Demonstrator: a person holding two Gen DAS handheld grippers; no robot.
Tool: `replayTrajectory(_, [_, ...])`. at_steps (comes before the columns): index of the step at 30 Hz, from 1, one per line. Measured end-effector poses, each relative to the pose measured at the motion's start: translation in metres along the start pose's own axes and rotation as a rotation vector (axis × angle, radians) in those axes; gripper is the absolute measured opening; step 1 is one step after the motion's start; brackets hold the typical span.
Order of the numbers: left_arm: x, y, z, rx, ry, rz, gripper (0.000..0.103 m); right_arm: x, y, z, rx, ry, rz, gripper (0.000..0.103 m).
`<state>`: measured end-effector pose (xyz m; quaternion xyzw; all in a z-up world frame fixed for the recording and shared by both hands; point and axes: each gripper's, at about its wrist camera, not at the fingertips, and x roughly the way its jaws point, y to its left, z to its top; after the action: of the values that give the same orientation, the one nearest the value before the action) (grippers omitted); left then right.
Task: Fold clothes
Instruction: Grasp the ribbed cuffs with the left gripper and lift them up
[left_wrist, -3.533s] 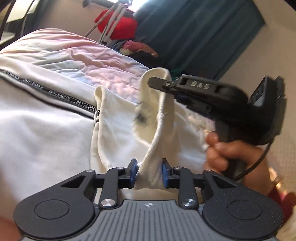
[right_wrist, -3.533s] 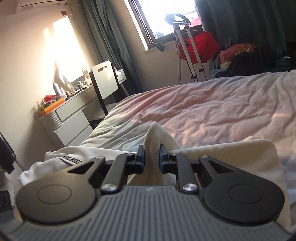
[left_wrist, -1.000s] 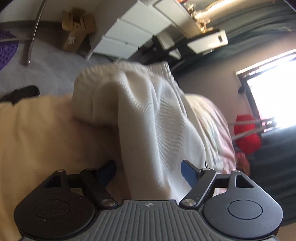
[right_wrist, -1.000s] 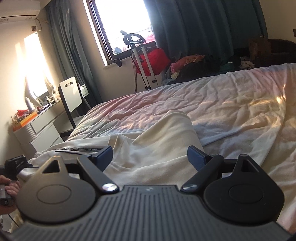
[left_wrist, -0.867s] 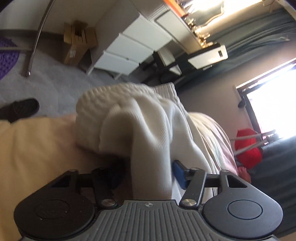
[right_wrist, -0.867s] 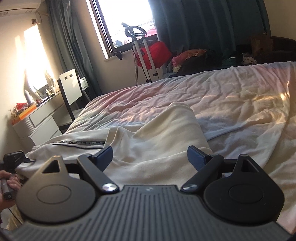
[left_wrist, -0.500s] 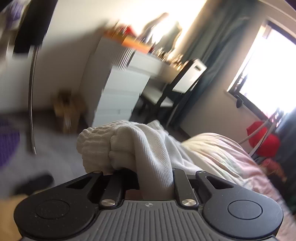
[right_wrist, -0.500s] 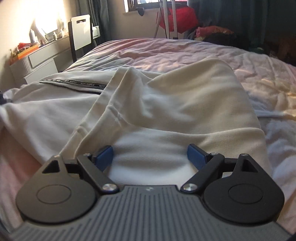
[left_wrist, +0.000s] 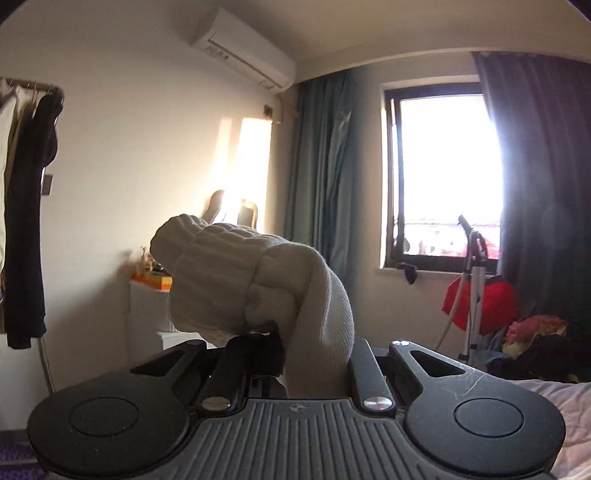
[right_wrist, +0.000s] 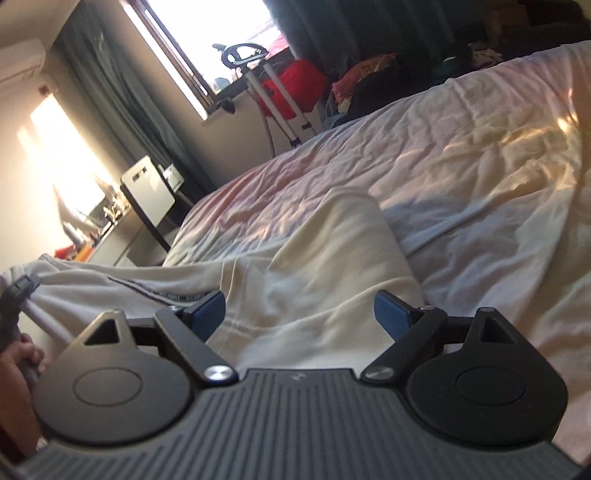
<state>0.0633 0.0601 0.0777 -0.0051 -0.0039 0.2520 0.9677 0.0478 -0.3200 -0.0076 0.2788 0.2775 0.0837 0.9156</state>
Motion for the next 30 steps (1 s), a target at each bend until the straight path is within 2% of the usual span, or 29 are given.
replayTrajectory(6, [-0.051,-0.094,-0.005,0.124,-0.148,-0.09,0.014,-0.028,-0.044,0.029,0.123,-0.106,-0.02,0.089])
replayTrajectory(10, [-0.083,-0.169,-0.042,0.282,-0.235,-0.147,0.014,-0.036,-0.072,0.039,0.192,-0.154,-0.062,0.089])
replayTrajectory(13, [-0.108,-0.219,-0.08,0.372,-0.256,-0.244,0.014,-0.035,-0.09,0.044,0.25,-0.178,-0.103,0.089])
replayTrajectory(16, [-0.126,-0.268,-0.123,0.448,-0.203,-0.368,0.015,-0.028,-0.103,0.046,0.292,-0.164,-0.1,0.089])
replayTrajectory(20, [-0.123,-0.321,-0.192,0.633,-0.04,-0.533,0.021,-0.02,-0.112,0.044,0.332,-0.137,-0.058,0.089])
replayTrajectory(21, [-0.123,-0.331,-0.206,0.685,-0.007,-0.55,0.021,-0.018,-0.113,0.044,0.333,-0.133,-0.055,0.089])
replayTrajectory(23, [-0.124,-0.341,-0.221,0.724,-0.002,-0.535,0.022,-0.015,-0.116,0.042,0.343,-0.119,-0.05,0.089])
replayTrajectory(24, [-0.122,-0.341,-0.221,0.712,-0.004,-0.533,0.026,-0.014,-0.118,0.041,0.353,-0.112,-0.044,0.089])
replayTrajectory(26, [-0.113,-0.339,-0.215,0.677,0.035,-0.542,0.049,-0.011,-0.122,0.04,0.374,-0.097,-0.032,0.089])
replayTrajectory(27, [-0.107,-0.336,-0.211,0.666,0.06,-0.544,0.069,-0.009,-0.124,0.039,0.384,-0.091,-0.023,0.09])
replayTrajectory(28, [-0.102,-0.332,-0.207,0.664,0.079,-0.552,0.081,-0.007,-0.125,0.038,0.395,-0.085,-0.013,0.09])
replayTrajectory(30, [-0.093,-0.314,-0.202,0.673,0.137,-0.6,0.085,-0.002,-0.123,0.037,0.402,-0.063,0.014,0.09])
